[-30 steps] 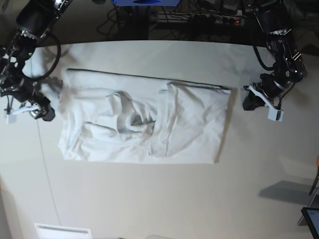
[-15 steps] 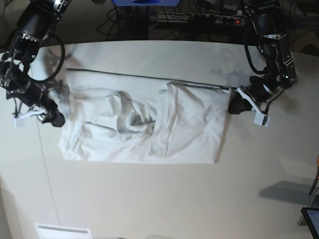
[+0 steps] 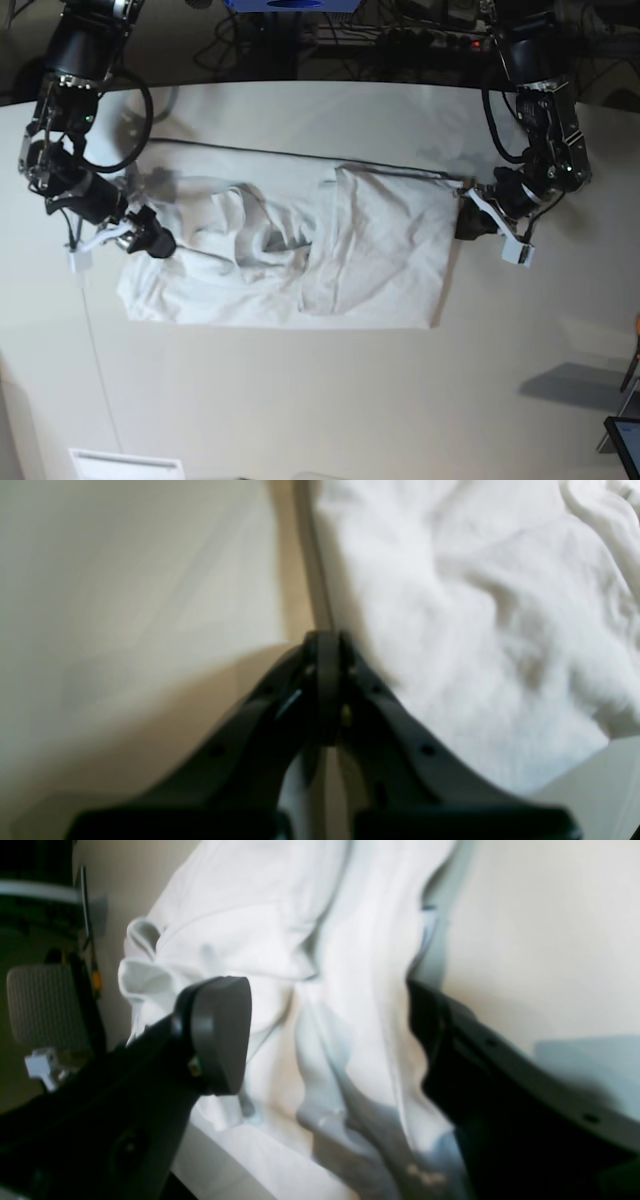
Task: Fold the T-shirt properly
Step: 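Grasp the shirt edges with both grippers and drag them inward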
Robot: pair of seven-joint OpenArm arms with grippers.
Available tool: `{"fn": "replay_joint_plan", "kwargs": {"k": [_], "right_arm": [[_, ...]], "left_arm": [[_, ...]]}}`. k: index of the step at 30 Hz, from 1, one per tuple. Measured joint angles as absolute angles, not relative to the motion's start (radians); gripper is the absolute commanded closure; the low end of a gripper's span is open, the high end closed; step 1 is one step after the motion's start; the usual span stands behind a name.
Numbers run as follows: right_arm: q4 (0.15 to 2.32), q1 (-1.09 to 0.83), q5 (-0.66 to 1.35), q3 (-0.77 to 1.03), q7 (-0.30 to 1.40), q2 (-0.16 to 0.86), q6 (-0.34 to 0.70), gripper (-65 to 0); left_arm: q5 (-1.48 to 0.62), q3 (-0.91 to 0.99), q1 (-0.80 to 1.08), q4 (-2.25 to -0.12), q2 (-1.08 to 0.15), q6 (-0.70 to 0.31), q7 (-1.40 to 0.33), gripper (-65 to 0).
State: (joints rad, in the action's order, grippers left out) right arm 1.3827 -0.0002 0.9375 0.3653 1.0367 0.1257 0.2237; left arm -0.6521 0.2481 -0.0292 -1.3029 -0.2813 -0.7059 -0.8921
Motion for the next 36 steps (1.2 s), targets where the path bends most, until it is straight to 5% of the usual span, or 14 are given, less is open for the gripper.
{"fn": "replay_joint_plan", "kwargs": {"k": [13,26,36], "right_arm": [[1.382,0.0,0.944,0.279,1.024,0.121,0.227,-41.2],[1.373,-0.021,0.923,0.277,1.04,0.121,0.216,-4.1],[1.372,-0.022,0.921,0.276,1.044,0.121,0.216,-0.6]], "left_arm": [[-0.652,0.249,-0.03,-1.308,-0.274,-0.705,-0.89,0.0],[-0.652,0.249,-0.03,-1.308,-0.274,-0.705,-0.89,0.0],[-0.652,0.249,-0.03,-1.308,-0.274,-0.705,-0.89,0.0]]}}
